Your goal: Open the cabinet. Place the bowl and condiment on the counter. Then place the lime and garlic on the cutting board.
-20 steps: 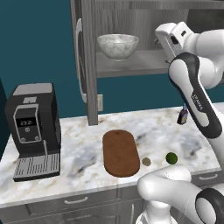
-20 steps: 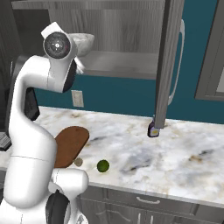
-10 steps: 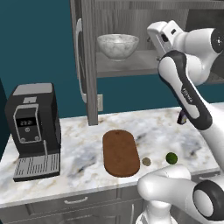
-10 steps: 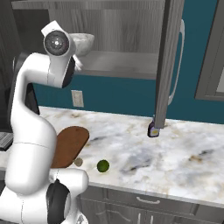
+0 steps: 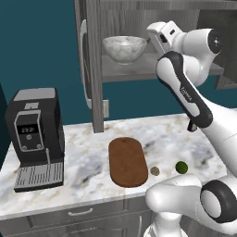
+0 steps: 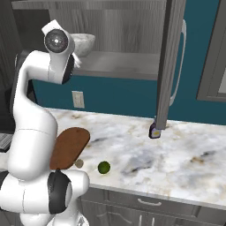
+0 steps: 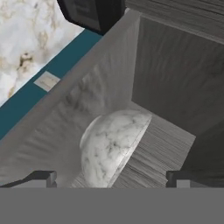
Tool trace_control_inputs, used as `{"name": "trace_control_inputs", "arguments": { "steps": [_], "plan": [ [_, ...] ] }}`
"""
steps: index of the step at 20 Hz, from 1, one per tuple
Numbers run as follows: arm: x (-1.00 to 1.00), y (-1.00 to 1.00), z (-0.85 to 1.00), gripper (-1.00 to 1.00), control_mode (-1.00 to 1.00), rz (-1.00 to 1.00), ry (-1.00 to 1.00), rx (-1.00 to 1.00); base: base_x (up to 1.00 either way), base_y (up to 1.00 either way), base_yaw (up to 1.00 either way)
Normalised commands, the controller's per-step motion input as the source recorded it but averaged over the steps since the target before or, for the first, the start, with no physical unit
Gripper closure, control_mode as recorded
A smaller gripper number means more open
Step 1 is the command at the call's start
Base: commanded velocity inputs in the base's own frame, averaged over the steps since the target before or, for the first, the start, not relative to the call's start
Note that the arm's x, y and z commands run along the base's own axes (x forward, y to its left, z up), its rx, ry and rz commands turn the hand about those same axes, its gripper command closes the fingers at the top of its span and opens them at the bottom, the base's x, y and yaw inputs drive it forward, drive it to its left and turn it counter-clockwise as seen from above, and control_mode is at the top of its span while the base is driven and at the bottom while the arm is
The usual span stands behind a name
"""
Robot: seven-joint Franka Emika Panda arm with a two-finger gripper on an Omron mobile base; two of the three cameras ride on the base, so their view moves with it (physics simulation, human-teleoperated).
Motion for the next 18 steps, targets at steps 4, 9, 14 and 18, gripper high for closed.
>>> {"name": "trace_control_inputs", "arguments": {
  "steps": [4, 9, 14, 18],
  "plan": [
    [0.38, 0.13, 0.0, -1.0, -1.0, 0.0, 0.0, 0.0, 0.0, 0.0, 0.0],
    [0.42, 0.09, 0.0, -1.0, -1.0, 0.0, 0.0, 0.0, 0.0, 0.0, 0.0],
    [0.41, 0.05, 0.0, -1.0, -1.0, 0.01, 0.03, 0.0, 0.0, 0.0, 0.0],
    [0.33, 0.01, 0.0, -1.0, -1.0, 0.01, 0.09, 0.0, 0.0, 0.0, 0.0]
  ]
}}
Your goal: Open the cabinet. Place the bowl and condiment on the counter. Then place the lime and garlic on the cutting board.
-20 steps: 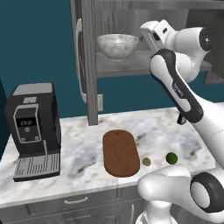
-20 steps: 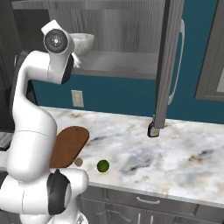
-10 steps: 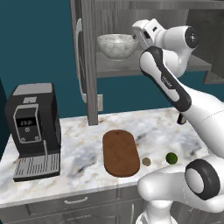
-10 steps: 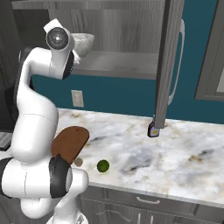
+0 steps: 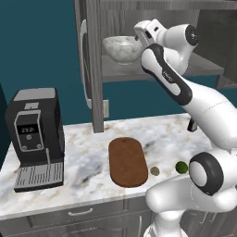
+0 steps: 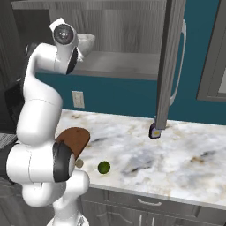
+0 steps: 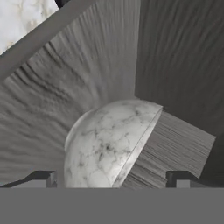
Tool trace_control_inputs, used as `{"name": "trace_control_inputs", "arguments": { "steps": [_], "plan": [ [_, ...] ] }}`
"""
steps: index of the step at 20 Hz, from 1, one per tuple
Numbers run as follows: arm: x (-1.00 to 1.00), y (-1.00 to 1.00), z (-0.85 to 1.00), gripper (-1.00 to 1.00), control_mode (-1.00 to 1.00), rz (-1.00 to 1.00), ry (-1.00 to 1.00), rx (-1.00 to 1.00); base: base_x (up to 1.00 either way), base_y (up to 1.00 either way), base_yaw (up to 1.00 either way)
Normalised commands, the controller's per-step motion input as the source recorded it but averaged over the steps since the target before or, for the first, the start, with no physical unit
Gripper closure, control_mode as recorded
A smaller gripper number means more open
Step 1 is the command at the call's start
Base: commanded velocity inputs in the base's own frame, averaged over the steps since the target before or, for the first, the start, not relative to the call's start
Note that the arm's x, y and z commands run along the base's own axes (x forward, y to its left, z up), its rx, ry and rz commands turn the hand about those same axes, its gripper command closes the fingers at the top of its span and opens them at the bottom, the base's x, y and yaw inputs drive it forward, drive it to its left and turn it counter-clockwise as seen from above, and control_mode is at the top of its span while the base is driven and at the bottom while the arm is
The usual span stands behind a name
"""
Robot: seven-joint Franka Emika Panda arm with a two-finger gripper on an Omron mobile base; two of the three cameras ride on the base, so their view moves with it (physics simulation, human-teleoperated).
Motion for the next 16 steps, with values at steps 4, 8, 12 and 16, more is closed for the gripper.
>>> {"name": "trace_control_inputs", "arguments": {
  "steps": [4, 8, 12, 16],
  "plan": [
    [0.3, 0.02, 0.0, -1.0, -1.0, 0.01, 0.07, 0.0, 0.0, 0.0, 0.0],
    [0.26, 0.02, 0.0, -1.0, -1.0, 0.02, 0.03, 0.0, 0.0, 0.0, 0.0],
    [0.22, 0.05, -0.02, -1.0, -1.0, 0.01, 0.01, 0.0, 0.0, 0.0, 0.0],
    [0.2, 0.09, -0.09, -1.0, -1.0, 0.01, 0.01, 0.0, 0.0, 0.0, 0.0]
  ]
}}
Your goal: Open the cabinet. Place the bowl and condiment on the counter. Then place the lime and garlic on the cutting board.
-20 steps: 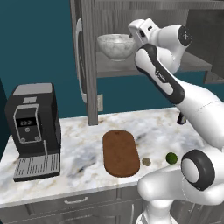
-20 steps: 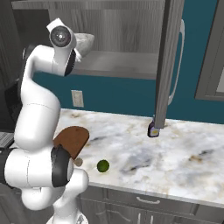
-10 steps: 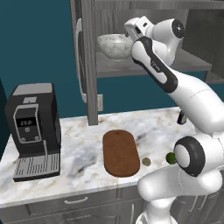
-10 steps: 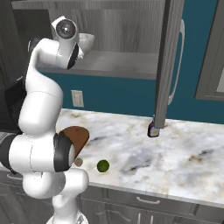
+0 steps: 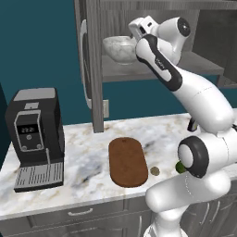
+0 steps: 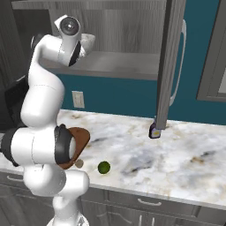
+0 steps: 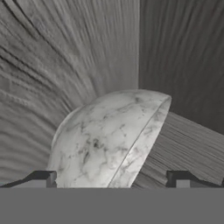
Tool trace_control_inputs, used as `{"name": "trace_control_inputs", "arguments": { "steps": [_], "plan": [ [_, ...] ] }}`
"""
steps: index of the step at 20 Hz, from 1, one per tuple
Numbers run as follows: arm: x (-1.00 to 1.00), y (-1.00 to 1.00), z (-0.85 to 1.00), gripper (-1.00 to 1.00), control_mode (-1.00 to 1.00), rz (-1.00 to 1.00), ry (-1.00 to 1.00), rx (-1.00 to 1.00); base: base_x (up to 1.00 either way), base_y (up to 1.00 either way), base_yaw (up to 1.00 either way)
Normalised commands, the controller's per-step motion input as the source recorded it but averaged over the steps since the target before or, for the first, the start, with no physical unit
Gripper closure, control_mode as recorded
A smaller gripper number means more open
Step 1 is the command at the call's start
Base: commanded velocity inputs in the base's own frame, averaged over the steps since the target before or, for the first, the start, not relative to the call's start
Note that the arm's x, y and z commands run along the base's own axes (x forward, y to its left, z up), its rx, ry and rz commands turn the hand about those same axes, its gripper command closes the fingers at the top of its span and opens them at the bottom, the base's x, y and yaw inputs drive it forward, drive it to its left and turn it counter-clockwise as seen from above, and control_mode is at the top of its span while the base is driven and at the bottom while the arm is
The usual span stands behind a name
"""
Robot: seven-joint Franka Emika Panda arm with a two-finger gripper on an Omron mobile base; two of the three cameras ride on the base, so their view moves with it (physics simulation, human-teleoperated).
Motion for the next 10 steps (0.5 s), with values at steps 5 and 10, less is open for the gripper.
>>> {"name": "trace_control_inputs", "arguments": {
  "steps": [5, 10],
  "plan": [
    [0.26, 0.11, -0.12, -1.0, -1.0, 0.01, 0.04, 0.0, 0.0, 0.0, 0.0],
    [0.21, 0.08, -0.13, -1.0, -1.0, 0.01, 0.05, 0.0, 0.0, 0.0, 0.0]
  ]
}}
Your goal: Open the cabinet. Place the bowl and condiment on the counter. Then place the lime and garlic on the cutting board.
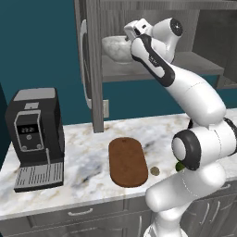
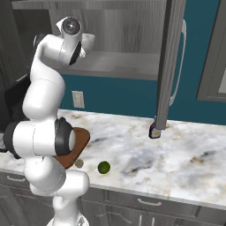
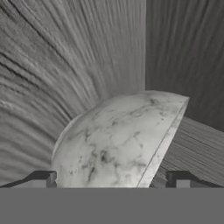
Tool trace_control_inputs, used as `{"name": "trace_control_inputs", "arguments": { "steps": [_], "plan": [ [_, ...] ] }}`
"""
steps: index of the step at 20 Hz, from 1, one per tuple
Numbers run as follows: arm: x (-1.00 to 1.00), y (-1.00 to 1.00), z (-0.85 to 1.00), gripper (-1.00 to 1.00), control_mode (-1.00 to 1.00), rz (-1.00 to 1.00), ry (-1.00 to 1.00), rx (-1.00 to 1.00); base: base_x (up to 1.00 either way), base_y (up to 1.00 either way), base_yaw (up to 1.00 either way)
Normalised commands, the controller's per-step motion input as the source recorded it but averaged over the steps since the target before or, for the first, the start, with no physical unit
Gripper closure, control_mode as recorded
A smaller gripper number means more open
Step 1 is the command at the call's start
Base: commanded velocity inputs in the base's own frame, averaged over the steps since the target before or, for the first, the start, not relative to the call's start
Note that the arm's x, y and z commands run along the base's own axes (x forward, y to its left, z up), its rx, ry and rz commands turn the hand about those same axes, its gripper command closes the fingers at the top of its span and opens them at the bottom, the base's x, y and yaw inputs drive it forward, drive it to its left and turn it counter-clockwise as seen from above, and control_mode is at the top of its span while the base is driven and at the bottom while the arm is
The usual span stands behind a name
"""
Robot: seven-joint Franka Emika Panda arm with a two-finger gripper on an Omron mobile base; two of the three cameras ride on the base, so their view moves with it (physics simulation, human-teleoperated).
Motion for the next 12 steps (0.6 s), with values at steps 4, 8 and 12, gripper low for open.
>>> {"name": "trace_control_inputs", "arguments": {
  "steps": [4, 8, 12],
  "plan": [
    [0.09, 0.13, -0.14, -1.0, -1.0, 0.0, 0.05, 0.0, 0.0, 0.0, 0.0],
    [0.0, 0.07, -0.12, -1.0, -1.0, 0.0, 0.17, -0.04, 0.0, 0.0, 0.0],
    [0.0, 0.11, -0.11, -1.0, -1.0, 0.0, 0.19, -0.09, 0.0, 0.0, 0.0]
  ]
}}
